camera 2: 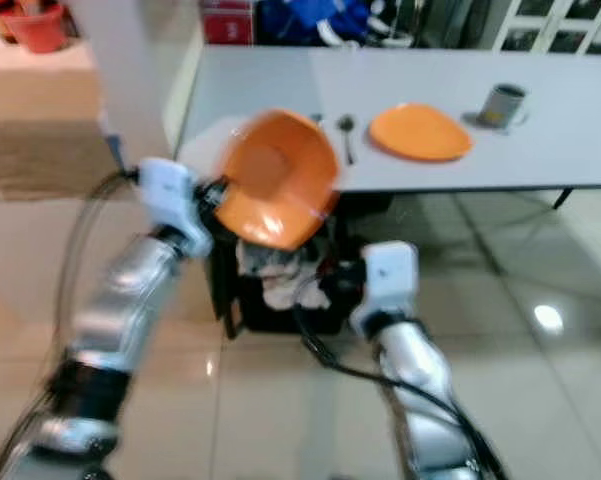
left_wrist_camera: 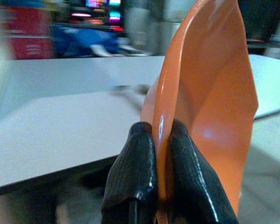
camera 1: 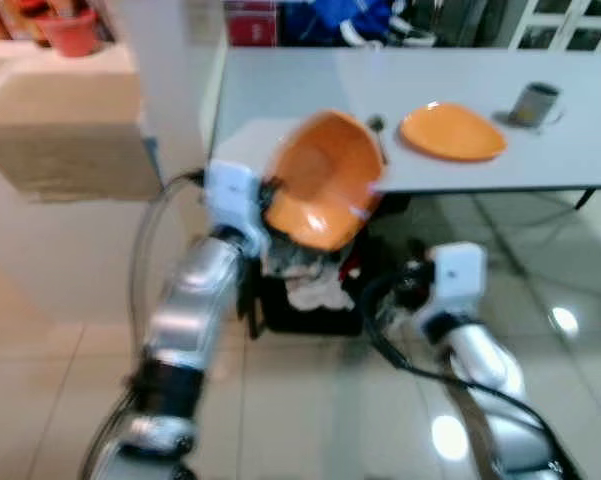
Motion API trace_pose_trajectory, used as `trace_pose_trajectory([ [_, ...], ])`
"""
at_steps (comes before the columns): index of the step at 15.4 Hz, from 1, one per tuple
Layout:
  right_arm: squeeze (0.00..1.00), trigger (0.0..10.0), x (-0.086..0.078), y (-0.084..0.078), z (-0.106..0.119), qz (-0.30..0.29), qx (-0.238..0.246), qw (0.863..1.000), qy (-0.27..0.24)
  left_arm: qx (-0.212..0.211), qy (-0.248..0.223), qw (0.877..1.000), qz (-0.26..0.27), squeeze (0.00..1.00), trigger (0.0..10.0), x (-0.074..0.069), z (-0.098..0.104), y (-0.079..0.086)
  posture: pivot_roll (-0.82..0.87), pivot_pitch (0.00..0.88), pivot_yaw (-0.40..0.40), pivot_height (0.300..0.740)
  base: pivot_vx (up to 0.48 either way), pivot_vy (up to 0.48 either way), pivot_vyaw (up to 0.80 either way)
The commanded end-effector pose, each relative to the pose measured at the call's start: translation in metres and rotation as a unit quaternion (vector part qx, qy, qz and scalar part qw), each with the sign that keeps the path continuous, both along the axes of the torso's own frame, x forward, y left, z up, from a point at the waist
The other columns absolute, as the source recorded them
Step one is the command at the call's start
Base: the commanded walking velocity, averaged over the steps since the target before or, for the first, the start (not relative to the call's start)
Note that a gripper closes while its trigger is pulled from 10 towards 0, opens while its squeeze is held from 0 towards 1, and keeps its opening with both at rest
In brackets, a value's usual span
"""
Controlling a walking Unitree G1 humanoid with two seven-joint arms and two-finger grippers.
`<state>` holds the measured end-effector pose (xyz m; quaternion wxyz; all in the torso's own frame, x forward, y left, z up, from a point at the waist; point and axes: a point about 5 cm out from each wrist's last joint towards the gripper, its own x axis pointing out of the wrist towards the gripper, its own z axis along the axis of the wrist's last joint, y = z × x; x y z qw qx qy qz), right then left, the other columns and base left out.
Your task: Setting the table
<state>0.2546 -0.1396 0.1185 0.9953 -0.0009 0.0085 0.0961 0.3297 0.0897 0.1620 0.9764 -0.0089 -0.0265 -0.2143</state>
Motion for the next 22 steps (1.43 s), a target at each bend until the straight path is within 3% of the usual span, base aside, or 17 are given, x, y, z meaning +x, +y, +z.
trace_pose_trajectory([
  [1,0.0,10.0,0.001,0.005,0.006,0.004,0.005,1.0,-0.014,0.001,-0.032,0.999,0.005,0.0,0.0,0.003,0.015,0.004,-0.07,0.001,-0.007,0.736,0.296,-0.375,0.0],
  [15,0.0,10.0,-0.002,0.002,0.003,-0.004,0.002,1.0,-0.009,0.013,-0.045,0.999,0.003,0.0,0.0,0.008,0.018,0.005,-0.08,0.013,-0.001,0.736,0.301,-0.369,0.0],
  [19,0.0,10.0,-0.001,0.002,0.002,-0.004,0.001,1.0,-0.007,0.005,-0.063,0.998,-0.005,0.0,0.0,0.009,0.026,0.004,-0.08,0.016,-0.001,0.736,0.0,0.0,0.0],
  [22,0.0,10.0,-0.001,0.002,0.002,-0.005,0.0,1.0,-0.007,0.013,-0.057,0.998,-0.007,0.0,0.0,0.013,0.027,-0.001,-0.08,0.015,-0.002,0.736,0.471,0.0,0.0],
])
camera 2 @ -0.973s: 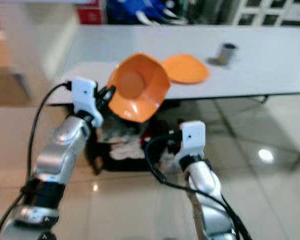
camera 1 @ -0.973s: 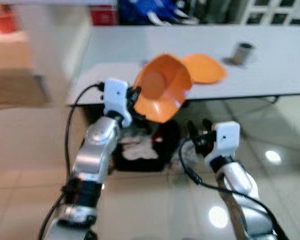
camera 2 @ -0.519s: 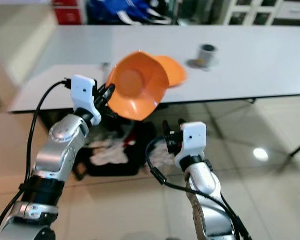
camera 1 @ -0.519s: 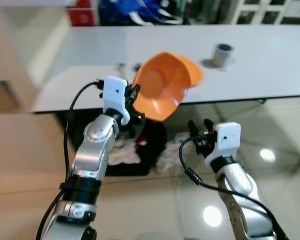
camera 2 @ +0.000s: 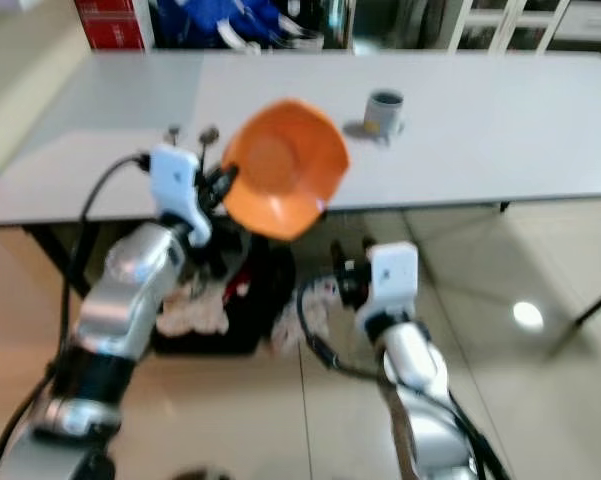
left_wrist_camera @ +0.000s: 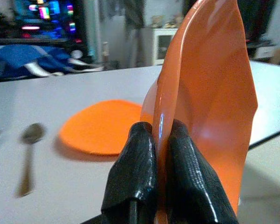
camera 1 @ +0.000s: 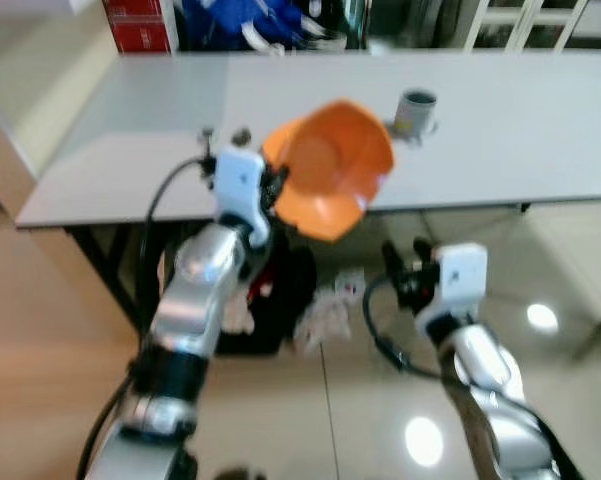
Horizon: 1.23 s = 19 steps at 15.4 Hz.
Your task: Setting the table
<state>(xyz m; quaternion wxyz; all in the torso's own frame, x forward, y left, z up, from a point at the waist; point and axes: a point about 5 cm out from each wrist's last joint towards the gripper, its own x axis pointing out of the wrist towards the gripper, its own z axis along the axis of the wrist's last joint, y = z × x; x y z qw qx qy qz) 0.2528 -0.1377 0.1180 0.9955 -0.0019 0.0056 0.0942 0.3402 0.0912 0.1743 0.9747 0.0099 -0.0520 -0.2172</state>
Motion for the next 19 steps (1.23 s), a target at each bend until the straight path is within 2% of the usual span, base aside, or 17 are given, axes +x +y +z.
trace_pose_trajectory([
  [1,0.0,10.0,0.0,-0.001,0.003,-0.004,0.0,1.0,-0.004,0.003,-0.03,1.0,-0.008,0.0,0.0,0.003,0.016,-0.005,-0.08,0.014,-0.002,0.736,0.48,0.0,0.0],
  [14,0.0,10.0,0.0,0.001,-0.001,-0.002,0.001,1.0,0.0,0.003,-0.035,0.999,-0.02,0.0,0.0,0.007,0.022,-0.01,-0.08,0.009,0.007,0.736,0.48,0.0,0.0],
  [17,0.0,10.0,-0.001,0.001,-0.001,-0.001,-0.001,1.0,0.001,0.005,-0.04,0.999,-0.018,0.0,0.0,0.013,0.03,-0.008,-0.08,0.006,0.004,0.736,0.0,0.0,0.0],
  [19,0.0,10.0,-0.001,0.001,-0.003,0.001,-0.002,1.0,0.003,-0.023,-0.024,0.999,-0.006,0.0,0.0,0.024,0.039,-0.007,-0.08,0.003,0.001,0.736,0.0,0.0,0.0],
])
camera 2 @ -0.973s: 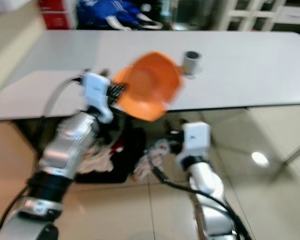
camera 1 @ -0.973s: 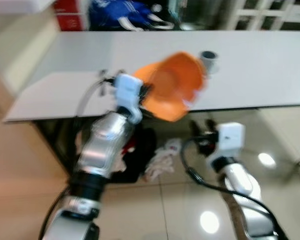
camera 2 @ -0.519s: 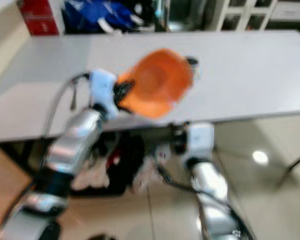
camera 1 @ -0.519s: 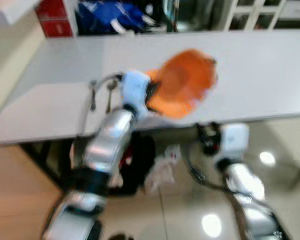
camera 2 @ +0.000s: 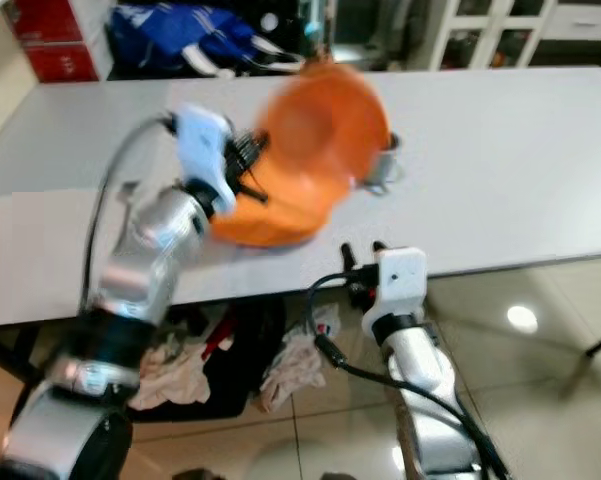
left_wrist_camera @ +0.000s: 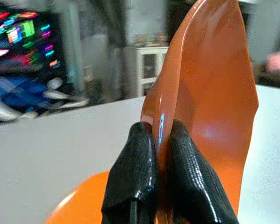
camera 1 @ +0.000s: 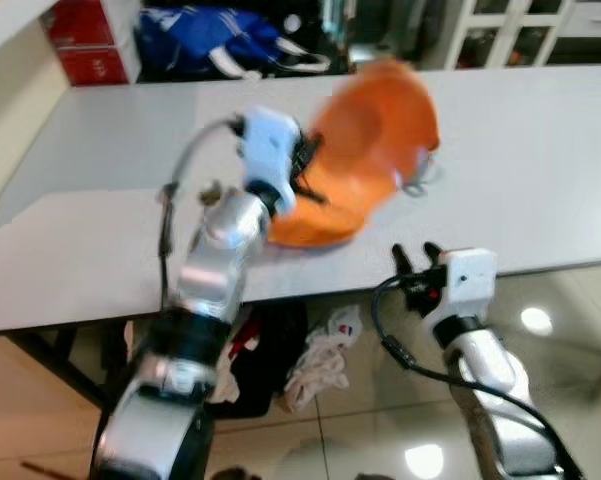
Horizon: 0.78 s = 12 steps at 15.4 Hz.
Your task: Setting the table
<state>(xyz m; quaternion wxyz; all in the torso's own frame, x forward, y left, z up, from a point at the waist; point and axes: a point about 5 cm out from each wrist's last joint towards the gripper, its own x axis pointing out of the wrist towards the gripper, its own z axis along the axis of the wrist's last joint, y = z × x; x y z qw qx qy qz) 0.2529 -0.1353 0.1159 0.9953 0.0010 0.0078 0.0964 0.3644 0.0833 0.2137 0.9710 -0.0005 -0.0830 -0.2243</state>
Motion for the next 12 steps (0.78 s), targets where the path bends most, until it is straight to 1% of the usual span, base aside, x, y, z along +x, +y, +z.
trace_pose_trajectory([
  [1,0.0,10.0,-0.002,-0.001,-0.001,0.0,-0.005,1.0,0.002,-0.027,0.017,0.999,0.011,0.0,0.0,0.008,0.004,0.002,-0.08,0.003,-0.001,0.736,0.0,0.0,0.0],
  [3,0.0,10.0,-0.003,-0.001,-0.001,0.003,-0.006,1.0,0.004,-0.077,0.06,0.995,0.028,0.0,0.0,0.024,0.007,0.005,-0.09,0.007,-0.005,0.736,0.0,0.0,0.0],
  [4,0.0,10.0,-0.004,-0.001,-0.001,0.003,-0.007,1.0,0.004,-0.098,0.079,0.992,0.033,0.0,0.0,0.028,0.006,0.005,-0.1,0.011,-0.004,0.736,0.0,0.0,0.0],
  [5,0.0,10.0,-0.005,-0.001,-0.001,0.004,-0.008,1.0,0.005,-0.128,0.11,0.985,0.041,0.0,0.0,0.034,0.004,0.006,-0.1,0.014,-0.004,0.736,0.0,0.0,0.0],
  [6,0.0,10.0,-0.006,-0.001,-0.001,0.004,-0.008,1.0,0.006,-0.168,0.142,0.974,0.048,0.0,0.0,0.039,0.001,0.005,-0.11,0.016,-0.003,0.736,0.0,0.0,0.0],
  [7,0.0,10.0,-0.007,-0.001,-0.002,0.004,-0.009,1.0,0.008,-0.191,0.164,0.966,0.053,0.0,0.0,0.041,-0.002,0.004,-0.12,0.022,-0.002,0.736,0.0,0.0,0.0],
  [9,0.0,10.0,-0.012,0.0,-0.003,0.005,-0.01,1.0,0.012,-0.24,0.222,0.943,0.058,0.0,0.0,0.043,-0.014,-0.006,-0.13,0.032,0.003,0.736,0.0,0.0,0.0],
  [11,0.0,10.0,-0.014,-0.001,-0.003,0.002,-0.01,1.0,0.015,-0.269,0.257,0.926,0.058,0.0,0.0,0.043,-0.02,-0.015,-0.15,0.038,0.011,0.736,0.0,0.0,0.0],
  [12,0.0,10.0,-0.016,-0.001,-0.003,-0.001,-0.01,1.0,0.016,-0.276,0.277,0.919,0.056,0.0,0.0,0.042,-0.024,-0.021,-0.15,0.04,0.014,0.736,0.0,0.0,0.0],
])
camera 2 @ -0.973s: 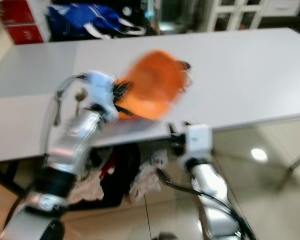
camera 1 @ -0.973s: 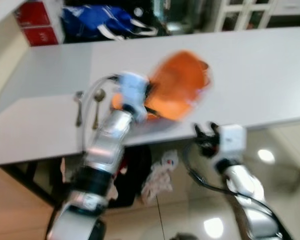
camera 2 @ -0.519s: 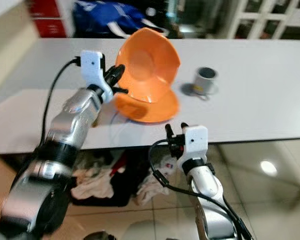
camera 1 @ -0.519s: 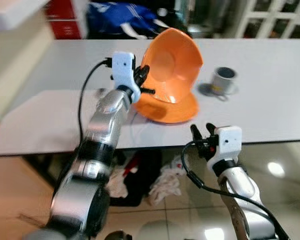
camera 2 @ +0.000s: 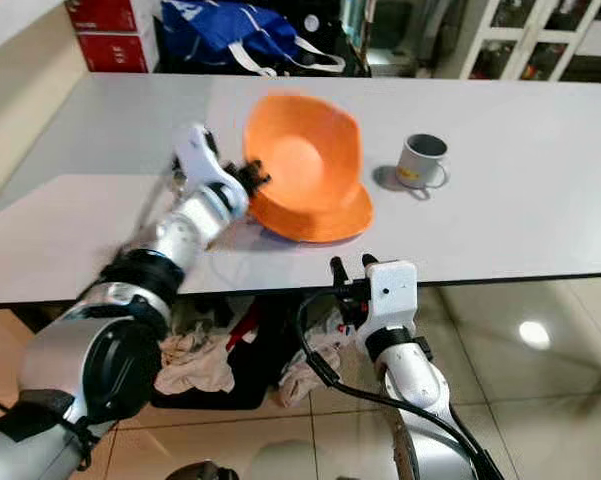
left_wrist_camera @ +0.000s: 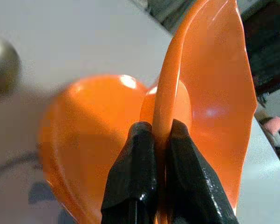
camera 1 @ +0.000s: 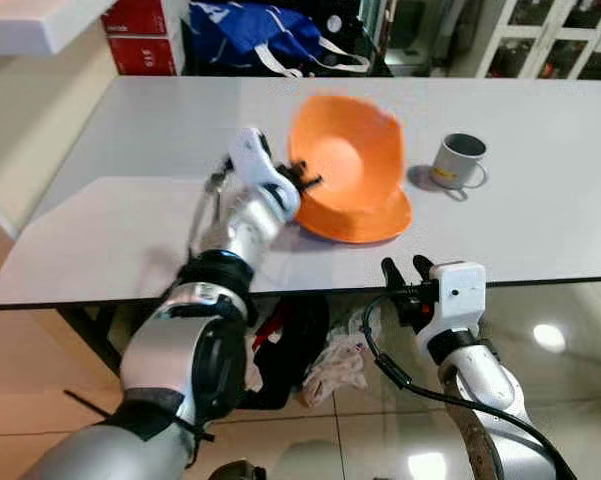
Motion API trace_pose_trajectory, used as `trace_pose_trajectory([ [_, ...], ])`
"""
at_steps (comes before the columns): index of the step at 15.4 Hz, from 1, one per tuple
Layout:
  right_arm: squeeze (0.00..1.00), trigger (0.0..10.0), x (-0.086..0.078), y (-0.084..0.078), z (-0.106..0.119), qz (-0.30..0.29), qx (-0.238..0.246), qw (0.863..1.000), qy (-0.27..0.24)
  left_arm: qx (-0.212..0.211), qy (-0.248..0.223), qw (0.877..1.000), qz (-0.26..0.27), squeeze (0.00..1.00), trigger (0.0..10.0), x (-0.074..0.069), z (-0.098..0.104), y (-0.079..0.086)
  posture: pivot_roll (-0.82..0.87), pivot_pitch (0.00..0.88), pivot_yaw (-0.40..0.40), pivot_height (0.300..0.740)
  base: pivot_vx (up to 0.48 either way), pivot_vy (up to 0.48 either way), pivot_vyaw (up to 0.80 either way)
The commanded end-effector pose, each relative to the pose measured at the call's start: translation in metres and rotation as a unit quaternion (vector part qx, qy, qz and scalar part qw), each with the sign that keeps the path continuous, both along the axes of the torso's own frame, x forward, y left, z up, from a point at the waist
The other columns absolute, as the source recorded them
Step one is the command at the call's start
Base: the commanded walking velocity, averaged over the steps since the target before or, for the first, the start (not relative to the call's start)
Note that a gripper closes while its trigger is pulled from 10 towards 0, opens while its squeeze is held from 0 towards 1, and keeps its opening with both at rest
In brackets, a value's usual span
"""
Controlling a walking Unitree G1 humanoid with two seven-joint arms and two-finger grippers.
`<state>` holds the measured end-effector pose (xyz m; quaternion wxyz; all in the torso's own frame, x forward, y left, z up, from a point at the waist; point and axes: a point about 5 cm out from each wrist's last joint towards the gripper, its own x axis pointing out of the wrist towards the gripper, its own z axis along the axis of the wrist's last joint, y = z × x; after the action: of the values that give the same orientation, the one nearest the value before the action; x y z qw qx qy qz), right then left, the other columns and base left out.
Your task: Setting the table
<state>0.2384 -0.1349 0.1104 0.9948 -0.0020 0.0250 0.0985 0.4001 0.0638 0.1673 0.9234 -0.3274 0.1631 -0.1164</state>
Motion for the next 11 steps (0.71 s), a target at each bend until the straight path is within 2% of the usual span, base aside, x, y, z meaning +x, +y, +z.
trace_pose_trajectory([
  [1,0.0,10.0,-0.003,-0.002,0.002,-0.005,-0.006,1.0,0.0,-0.026,-0.01,1.0,-0.002,0.0,0.0,0.005,0.019,-0.01,-0.16,0.043,0.019,0.736,0.0,0.0,0.0],
  [3,0.0,10.0,-0.004,-0.001,0.002,-0.005,-0.006,1.0,0.002,-0.04,0.005,0.999,-0.002,0.0,0.0,0.003,0.017,-0.016,-0.17,0.046,0.022,0.736,0.0,0.0,0.0],
  [5,0.0,10.0,-0.006,-0.001,0.002,-0.006,-0.007,1.0,0.004,-0.037,0.031,0.999,0.001,0.0,0.0,0.0,0.007,-0.021,-0.17,0.048,0.025,0.736,0.0,0.0,0.0],
  [11,0.0,10.0,-0.009,-0.001,0.001,-0.008,-0.009,1.0,0.009,-0.029,0.079,0.996,0.033,0.0,0.0,-0.003,-0.006,-0.018,-0.19,0.053,0.031,0.736,0.0,0.0,0.0],
])
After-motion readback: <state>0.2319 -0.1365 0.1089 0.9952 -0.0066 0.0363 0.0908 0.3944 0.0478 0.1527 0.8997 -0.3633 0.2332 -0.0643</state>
